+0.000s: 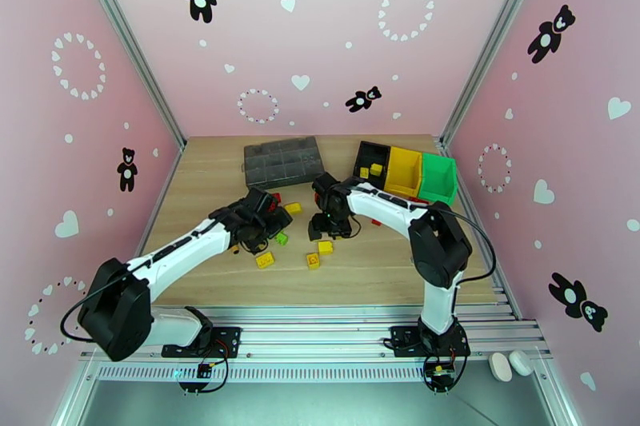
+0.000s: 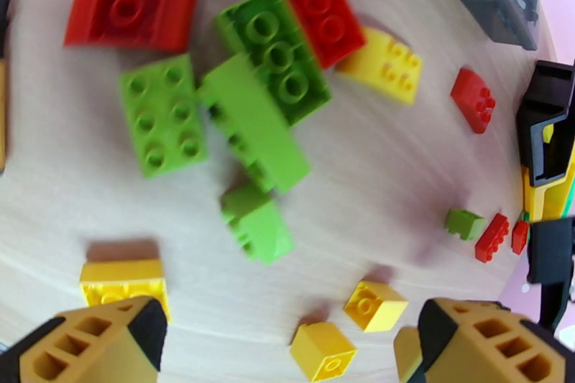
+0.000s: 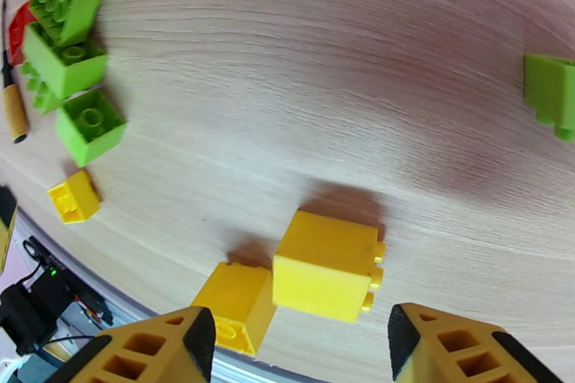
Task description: Sort the legos into containers by color
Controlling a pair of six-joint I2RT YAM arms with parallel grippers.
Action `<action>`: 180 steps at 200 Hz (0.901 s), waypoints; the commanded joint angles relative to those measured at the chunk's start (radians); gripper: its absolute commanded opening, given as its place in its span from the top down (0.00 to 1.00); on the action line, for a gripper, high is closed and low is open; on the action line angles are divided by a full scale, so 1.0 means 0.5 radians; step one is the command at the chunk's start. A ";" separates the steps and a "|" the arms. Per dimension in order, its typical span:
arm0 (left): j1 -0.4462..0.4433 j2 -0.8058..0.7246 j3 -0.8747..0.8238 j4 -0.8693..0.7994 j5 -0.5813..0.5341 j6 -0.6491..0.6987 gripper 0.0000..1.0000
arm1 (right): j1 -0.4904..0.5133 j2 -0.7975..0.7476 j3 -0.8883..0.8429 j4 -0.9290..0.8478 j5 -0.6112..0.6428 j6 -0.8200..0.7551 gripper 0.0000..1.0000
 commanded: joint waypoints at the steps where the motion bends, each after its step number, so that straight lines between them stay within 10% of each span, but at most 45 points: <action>1: -0.042 -0.073 -0.050 -0.024 -0.080 -0.066 0.02 | 0.016 0.090 0.009 -0.007 0.076 0.042 0.31; 180: -0.101 0.265 0.125 0.280 0.151 0.001 0.02 | -0.032 0.097 -0.038 -0.038 0.129 0.027 0.57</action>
